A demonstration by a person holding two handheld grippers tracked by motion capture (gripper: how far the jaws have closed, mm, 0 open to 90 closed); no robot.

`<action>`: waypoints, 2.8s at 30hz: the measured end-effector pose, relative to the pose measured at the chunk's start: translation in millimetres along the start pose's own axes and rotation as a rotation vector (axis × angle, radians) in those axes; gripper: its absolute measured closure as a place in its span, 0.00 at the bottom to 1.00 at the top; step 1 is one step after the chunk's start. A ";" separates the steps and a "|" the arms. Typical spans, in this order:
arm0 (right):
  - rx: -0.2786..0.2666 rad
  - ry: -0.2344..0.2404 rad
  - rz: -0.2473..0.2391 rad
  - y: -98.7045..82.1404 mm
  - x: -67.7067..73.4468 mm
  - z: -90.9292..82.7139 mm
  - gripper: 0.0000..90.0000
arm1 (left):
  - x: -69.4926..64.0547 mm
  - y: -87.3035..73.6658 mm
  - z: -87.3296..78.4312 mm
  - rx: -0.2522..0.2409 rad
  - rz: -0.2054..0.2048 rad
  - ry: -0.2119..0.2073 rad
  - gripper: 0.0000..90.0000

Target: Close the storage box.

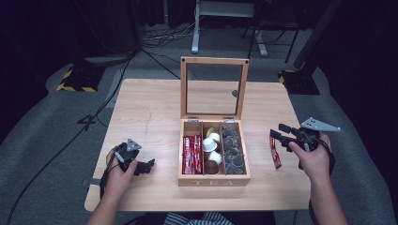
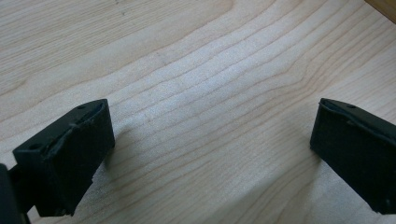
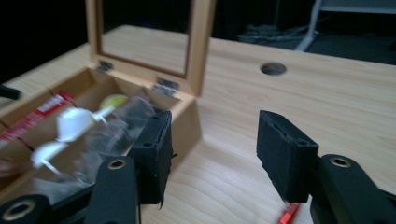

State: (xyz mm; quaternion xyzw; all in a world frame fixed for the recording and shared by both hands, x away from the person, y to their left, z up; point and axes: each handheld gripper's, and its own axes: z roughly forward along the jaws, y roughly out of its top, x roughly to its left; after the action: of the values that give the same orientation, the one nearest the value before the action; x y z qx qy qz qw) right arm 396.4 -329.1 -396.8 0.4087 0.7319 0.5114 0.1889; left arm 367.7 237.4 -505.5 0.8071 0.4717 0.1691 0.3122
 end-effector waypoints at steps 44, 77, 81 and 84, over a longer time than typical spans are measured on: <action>-0.010 0.091 -0.028 127.4 -14.2 111.3 0.46 | 0.0 -0.2 0.4 -0.003 -0.003 0.002 0.00; 0.072 0.017 -0.043 145.9 -6.6 164.2 0.57 | 0.0 -0.1 0.4 -0.003 -0.002 0.002 0.00; 0.076 0.035 -0.029 145.7 -6.9 168.0 0.54 | 0.0 -0.2 0.5 -0.003 -0.003 0.002 0.00; 0.079 0.021 -0.044 145.3 -3.8 170.2 0.51 | 0.1 -0.1 0.3 -0.002 -0.002 0.002 0.00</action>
State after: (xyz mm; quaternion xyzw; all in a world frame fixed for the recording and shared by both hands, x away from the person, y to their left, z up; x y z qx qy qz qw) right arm 575.7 -210.2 -335.2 0.3943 0.7622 0.4821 0.1763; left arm 367.8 237.4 -505.8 0.8061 0.4727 0.1704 0.3127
